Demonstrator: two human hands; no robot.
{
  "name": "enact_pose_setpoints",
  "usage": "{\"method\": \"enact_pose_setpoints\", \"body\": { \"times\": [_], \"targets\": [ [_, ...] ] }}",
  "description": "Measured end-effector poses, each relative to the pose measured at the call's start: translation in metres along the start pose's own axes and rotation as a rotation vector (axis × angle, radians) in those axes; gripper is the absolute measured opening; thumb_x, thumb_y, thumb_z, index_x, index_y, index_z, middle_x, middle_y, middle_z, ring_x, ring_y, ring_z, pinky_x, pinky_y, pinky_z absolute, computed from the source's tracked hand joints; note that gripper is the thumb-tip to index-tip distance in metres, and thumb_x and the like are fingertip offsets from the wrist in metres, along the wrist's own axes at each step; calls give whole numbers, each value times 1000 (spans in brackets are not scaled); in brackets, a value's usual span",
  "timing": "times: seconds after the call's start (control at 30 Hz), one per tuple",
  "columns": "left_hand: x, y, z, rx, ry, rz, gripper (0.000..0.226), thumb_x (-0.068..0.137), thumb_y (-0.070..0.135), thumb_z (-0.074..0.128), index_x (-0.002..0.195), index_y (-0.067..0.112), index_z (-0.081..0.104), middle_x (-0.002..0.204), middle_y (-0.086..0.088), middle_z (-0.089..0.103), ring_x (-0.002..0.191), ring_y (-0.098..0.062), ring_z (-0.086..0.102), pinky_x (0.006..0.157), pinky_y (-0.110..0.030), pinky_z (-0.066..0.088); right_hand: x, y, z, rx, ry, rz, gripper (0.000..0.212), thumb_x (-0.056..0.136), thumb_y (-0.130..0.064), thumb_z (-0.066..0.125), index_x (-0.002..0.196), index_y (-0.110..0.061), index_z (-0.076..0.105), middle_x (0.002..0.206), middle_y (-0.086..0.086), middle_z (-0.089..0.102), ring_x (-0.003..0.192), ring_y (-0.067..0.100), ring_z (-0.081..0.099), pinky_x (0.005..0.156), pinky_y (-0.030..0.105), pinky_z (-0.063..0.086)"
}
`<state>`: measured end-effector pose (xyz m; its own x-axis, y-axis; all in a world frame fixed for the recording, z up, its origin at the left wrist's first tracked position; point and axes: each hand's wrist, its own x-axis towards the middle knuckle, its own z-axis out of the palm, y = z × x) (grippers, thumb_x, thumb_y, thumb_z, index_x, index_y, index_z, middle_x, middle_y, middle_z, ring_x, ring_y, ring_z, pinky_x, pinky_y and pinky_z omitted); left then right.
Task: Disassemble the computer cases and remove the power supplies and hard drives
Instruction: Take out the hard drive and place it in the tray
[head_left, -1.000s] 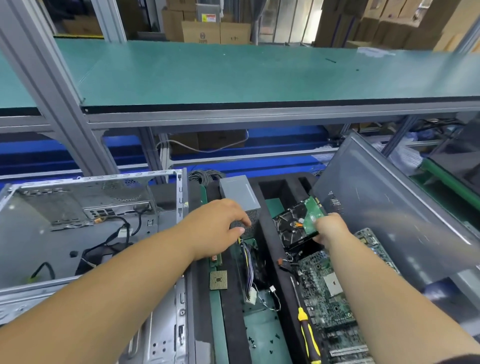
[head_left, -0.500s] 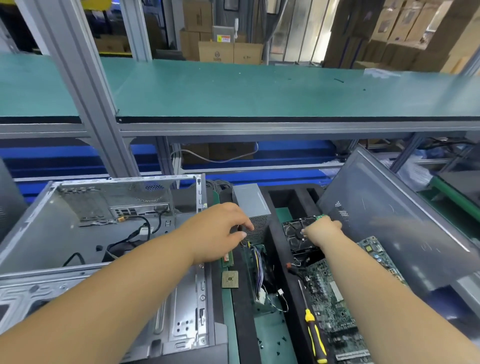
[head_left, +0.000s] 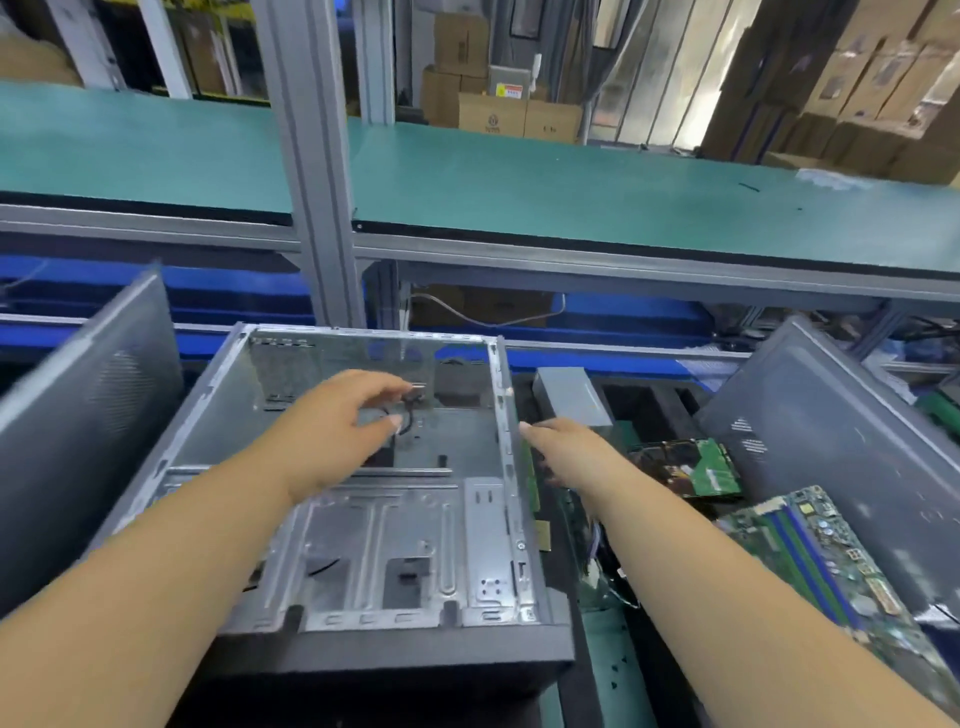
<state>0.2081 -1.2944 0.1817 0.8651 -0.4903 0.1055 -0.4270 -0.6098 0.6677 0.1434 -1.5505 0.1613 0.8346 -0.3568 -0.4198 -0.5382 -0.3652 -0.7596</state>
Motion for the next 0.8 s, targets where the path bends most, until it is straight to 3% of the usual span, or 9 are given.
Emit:
{"method": "enact_pose_setpoints", "body": {
  "times": [0.1,0.17,0.33,0.43,0.53,0.67,0.8],
  "targets": [
    [-17,-33,-24,-39,77,-130,35,95,22,63,127,35,57,127,10,54,117,-6,54,102,-23,37,-7,-5,27,-29,-38,50,63,96,-55,52,146,-18,42,141,5,50,111,25,50,88,34,35],
    [-27,-55,-38,31,126,-219,44,94,27,63,137,31,50,139,3,46,127,-17,48,106,-30,36,-10,-7,39,-11,-11,87,65,94,-54,55,146,-17,42,127,3,52,99,20,51,82,32,36],
    [-41,-100,-66,197,187,-560,73,90,39,65,151,21,30,147,-15,36,130,-37,39,101,-46,40,-7,-17,51,-9,118,199,55,94,-39,65,135,-5,53,87,5,53,69,16,46,60,30,36],
    [-41,-115,-76,99,148,-718,83,90,42,63,155,16,18,149,-17,38,127,-39,45,97,-44,45,-9,-27,52,-23,149,260,41,94,-26,66,126,-3,55,77,6,49,65,19,45,53,27,31],
    [-33,-118,-79,-55,42,-839,65,93,36,61,146,6,39,133,-17,53,107,-32,54,88,-34,45,-6,-35,52,-140,169,333,22,90,-11,61,108,2,57,72,10,45,60,20,39,55,26,30],
    [-25,-120,-84,-38,-16,-860,28,89,15,58,112,-2,60,86,-11,56,71,-25,52,58,-27,40,-4,-38,58,-149,232,388,2,83,1,50,82,1,49,67,10,35,58,19,32,56,25,27],
    [-27,-117,-91,3,-26,-821,13,83,9,57,92,1,61,87,-16,61,71,-28,58,58,-27,43,-1,-34,58,-98,281,353,16,77,4,47,68,-7,39,64,9,31,56,17,27,52,21,25]
  ]
}}
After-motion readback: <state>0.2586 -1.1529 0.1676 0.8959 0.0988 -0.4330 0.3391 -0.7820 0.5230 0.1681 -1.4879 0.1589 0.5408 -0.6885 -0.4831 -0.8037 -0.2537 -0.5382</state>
